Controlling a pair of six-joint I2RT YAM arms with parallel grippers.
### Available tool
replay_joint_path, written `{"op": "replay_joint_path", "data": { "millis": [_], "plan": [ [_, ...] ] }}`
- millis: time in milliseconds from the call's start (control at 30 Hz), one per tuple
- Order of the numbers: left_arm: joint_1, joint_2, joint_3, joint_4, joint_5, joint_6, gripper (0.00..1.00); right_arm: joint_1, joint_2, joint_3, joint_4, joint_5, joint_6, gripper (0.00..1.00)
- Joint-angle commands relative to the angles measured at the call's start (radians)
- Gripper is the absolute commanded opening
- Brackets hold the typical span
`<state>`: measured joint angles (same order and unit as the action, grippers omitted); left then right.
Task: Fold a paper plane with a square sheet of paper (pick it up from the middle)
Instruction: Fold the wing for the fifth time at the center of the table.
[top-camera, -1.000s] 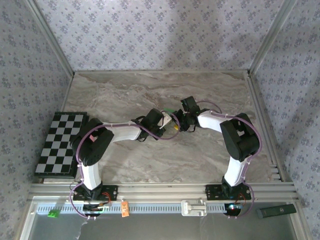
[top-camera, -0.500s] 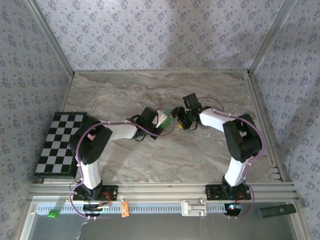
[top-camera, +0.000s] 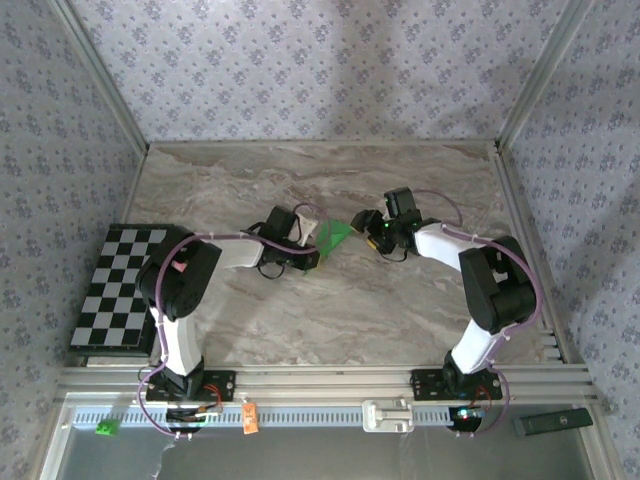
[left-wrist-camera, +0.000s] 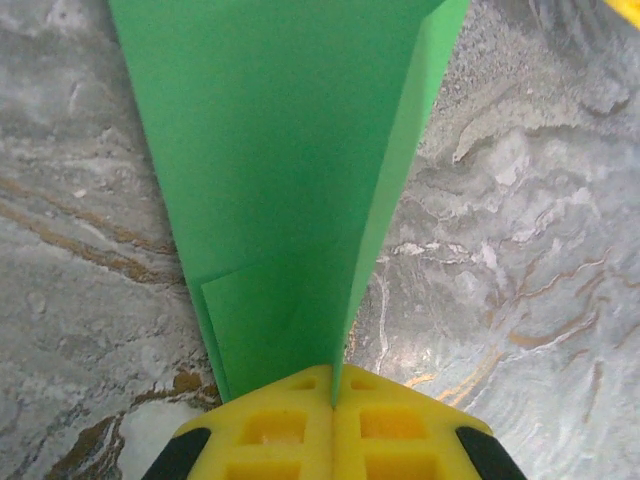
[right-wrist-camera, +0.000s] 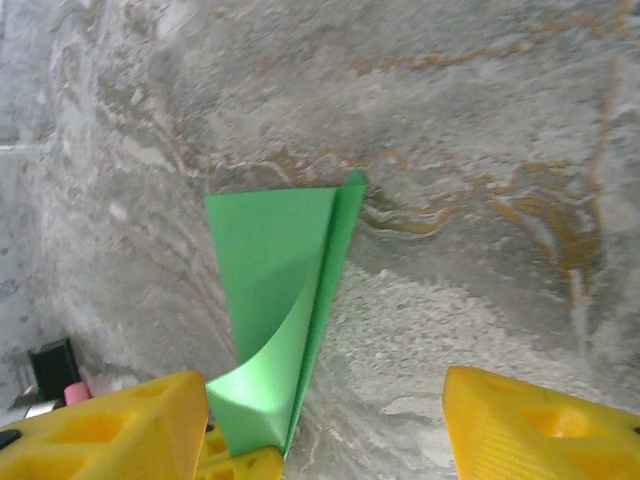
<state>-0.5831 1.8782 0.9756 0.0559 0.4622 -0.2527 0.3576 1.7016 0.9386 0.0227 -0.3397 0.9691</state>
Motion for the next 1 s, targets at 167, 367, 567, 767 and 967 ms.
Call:
{"op": "replay_joint_path", "data": {
  "millis": [167, 367, 567, 767, 967],
  "plan": [
    [0.027, 0.046, 0.053, -0.004, 0.160, -0.163, 0.00, 0.004, 0.039, -0.033, 0.171, -0.147, -0.068, 0.61],
    [0.031, 0.056, 0.061, -0.014, 0.158, -0.192, 0.00, 0.035, 0.105, 0.000, 0.234, -0.215, -0.091, 0.54],
    [0.039, 0.065, 0.054, -0.010, 0.159, -0.224, 0.00, 0.063, 0.170, 0.039, 0.262, -0.254, -0.092, 0.42],
    [0.040, 0.080, 0.046, 0.005, 0.168, -0.236, 0.02, 0.079, 0.223, 0.079, 0.273, -0.289, -0.093, 0.38],
    [0.042, 0.087, 0.040, 0.006, 0.169, -0.235, 0.07, 0.091, 0.268, 0.116, 0.265, -0.312, -0.093, 0.34]
  ]
}}
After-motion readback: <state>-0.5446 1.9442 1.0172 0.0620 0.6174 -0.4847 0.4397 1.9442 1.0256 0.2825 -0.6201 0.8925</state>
